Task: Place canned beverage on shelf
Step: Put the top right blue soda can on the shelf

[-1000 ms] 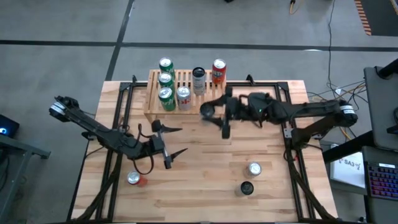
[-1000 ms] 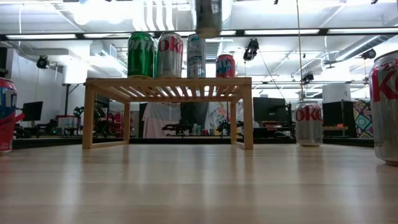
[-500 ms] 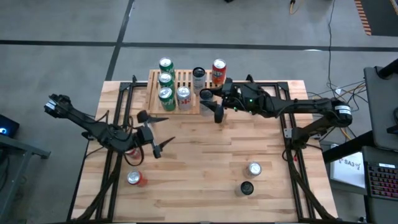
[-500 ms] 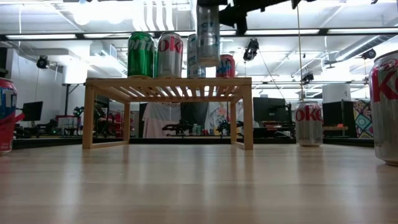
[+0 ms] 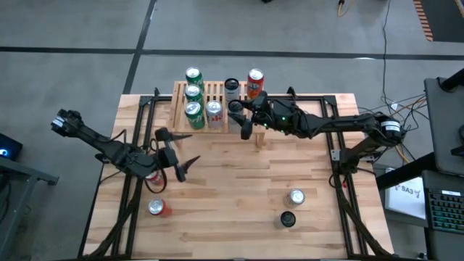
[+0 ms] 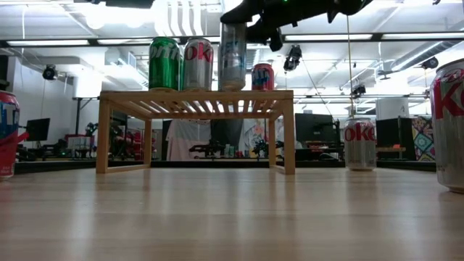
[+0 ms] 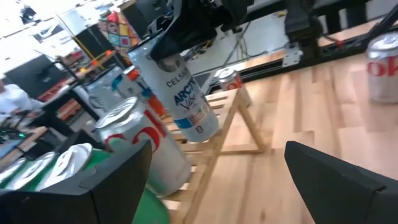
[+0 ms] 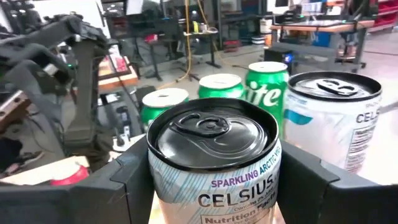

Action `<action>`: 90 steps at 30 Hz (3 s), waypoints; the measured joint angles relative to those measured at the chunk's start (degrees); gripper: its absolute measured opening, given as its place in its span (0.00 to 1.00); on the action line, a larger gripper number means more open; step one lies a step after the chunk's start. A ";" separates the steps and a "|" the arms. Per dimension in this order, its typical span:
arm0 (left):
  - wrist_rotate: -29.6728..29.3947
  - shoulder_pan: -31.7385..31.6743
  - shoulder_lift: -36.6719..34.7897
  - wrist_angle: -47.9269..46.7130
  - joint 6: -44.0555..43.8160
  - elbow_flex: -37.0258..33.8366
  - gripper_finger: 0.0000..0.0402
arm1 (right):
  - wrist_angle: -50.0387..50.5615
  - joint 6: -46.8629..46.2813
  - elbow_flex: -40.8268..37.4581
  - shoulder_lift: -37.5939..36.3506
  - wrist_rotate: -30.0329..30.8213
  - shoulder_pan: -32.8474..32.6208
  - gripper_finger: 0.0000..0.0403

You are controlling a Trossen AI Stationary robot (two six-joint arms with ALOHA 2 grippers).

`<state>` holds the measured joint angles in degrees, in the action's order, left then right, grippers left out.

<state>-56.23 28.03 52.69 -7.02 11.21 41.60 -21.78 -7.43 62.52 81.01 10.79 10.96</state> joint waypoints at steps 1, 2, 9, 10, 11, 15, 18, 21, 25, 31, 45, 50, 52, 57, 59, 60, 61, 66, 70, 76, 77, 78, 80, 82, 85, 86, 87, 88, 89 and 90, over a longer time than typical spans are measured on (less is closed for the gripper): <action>-0.28 -0.01 0.00 -0.11 0.59 0.00 0.88 | 0.02 0.29 0.00 0.00 0.03 0.02 0.59; -0.34 -0.02 -0.01 -0.23 1.20 0.00 0.88 | 0.03 0.57 0.00 0.01 0.19 0.02 0.59; -0.81 -0.02 -0.02 -0.33 3.37 -0.02 0.88 | 0.02 1.57 0.00 0.00 1.28 -0.07 0.60; -0.81 -0.01 -0.02 -0.33 3.55 -0.02 0.88 | -0.02 1.90 0.00 0.00 1.34 -0.05 0.60; -0.81 -0.02 -0.02 -0.28 3.78 -0.02 0.88 | -0.20 2.05 0.00 0.00 1.49 -0.02 0.60; -0.84 -0.02 -0.02 0.56 5.44 -0.07 0.88 | -1.82 2.06 0.01 0.20 2.21 -0.03 0.61; -0.86 -0.02 -0.02 1.48 6.45 -0.07 0.88 | -1.73 2.00 0.07 0.22 2.83 -0.03 0.61; -0.85 -0.02 -0.02 1.46 6.54 -0.07 0.88 | -1.84 2.07 0.07 0.24 3.09 -0.05 0.61; -0.85 -0.07 0.02 1.46 6.51 -0.07 0.88 | -3.52 2.13 0.07 0.46 4.35 -0.07 0.61; -0.85 -0.07 0.02 1.57 6.28 -0.07 0.88 | -3.29 3.33 0.07 0.66 4.28 -0.08 0.61; -0.85 -0.07 0.04 1.59 4.78 -0.07 0.88 | 0.46 5.18 -0.04 0.66 3.87 -0.55 0.61; -0.85 -0.07 0.04 1.59 4.78 -0.07 0.88 | 0.77 4.03 -0.09 0.66 4.22 -0.57 0.61; -0.85 -0.07 0.04 1.59 4.78 -0.07 0.88 | 0.84 4.06 -0.11 0.66 4.24 -0.57 0.61; -0.85 -0.07 0.04 1.59 4.78 -0.07 0.88 | 0.92 4.05 -0.13 0.66 4.28 -0.55 0.61; -0.85 -0.07 0.04 1.60 4.70 -0.07 0.88 | 1.09 4.05 -0.13 0.66 4.28 -0.44 0.61; -0.85 -0.07 0.04 1.59 4.57 -0.07 0.88 | 1.20 4.03 -0.13 0.66 4.30 -0.44 0.61; -0.85 -0.07 0.04 1.59 4.49 -0.07 0.88 | 1.26 4.01 -0.13 0.63 4.30 -0.42 0.61; -0.85 -0.07 0.21 1.59 4.12 -0.07 0.88 | 1.43 3.33 -0.13 0.63 4.29 -0.08 0.67; -0.84 -0.07 0.79 1.59 3.92 -0.07 0.88 | 1.59 3.41 -0.13 0.59 4.50 -0.05 0.74; -0.83 -0.07 1.36 1.59 3.92 -0.07 0.88 | 1.68 3.42 -0.13 0.53 4.72 0.46 0.78; -0.83 -0.07 1.36 1.59 3.92 -0.07 0.88 | 1.68 3.40 -0.13 0.46 4.74 0.59 0.78; -0.83 -0.07 1.35 1.61 3.92 -0.07 0.88 | 1.56 3.41 -0.13 0.42 4.73 0.61 0.78; -0.83 -0.07 1.31 1.60 3.87 -0.07 0.88 | 1.35 3.38 -0.12 0.36 4.74 0.63 0.78; -0.83 -0.07 1.29 1.61 3.73 -0.07 0.88 | 1.37 2.83 0.21 0.35 4.72 0.63 0.78; -0.83 -0.07 1.29 1.60 3.66 -0.07 0.88 | 1.80 2.04 1.07 0.35 4.72 0.61 0.78; -0.83 -0.07 1.28 1.61 3.54 -0.07 0.88 | 1.82 2.02 1.38 0.35 4.72 0.60 0.78; -0.83 -0.07 1.27 1.61 3.43 -0.07 0.88 | 2.03 2.05 1.72 0.35 4.72 0.59 0.78; -0.83 -0.07 1.27 1.61 3.33 -0.07 0.88 | 2.07 2.04 2.06 0.35 4.72 0.59 0.78; -0.83 -0.07 1.27 1.61 3.29 -0.07 0.88 | 2.13 2.05 2.37 0.35 4.72 0.59 0.78; -0.83 -0.07 1.27 1.61 3.29 -0.07 0.88 | 2.28 2.04 2.71 0.35 4.72 0.59 0.78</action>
<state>-57.06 27.97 53.95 -5.41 14.50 41.54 -19.50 -5.39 65.23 81.36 15.51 11.55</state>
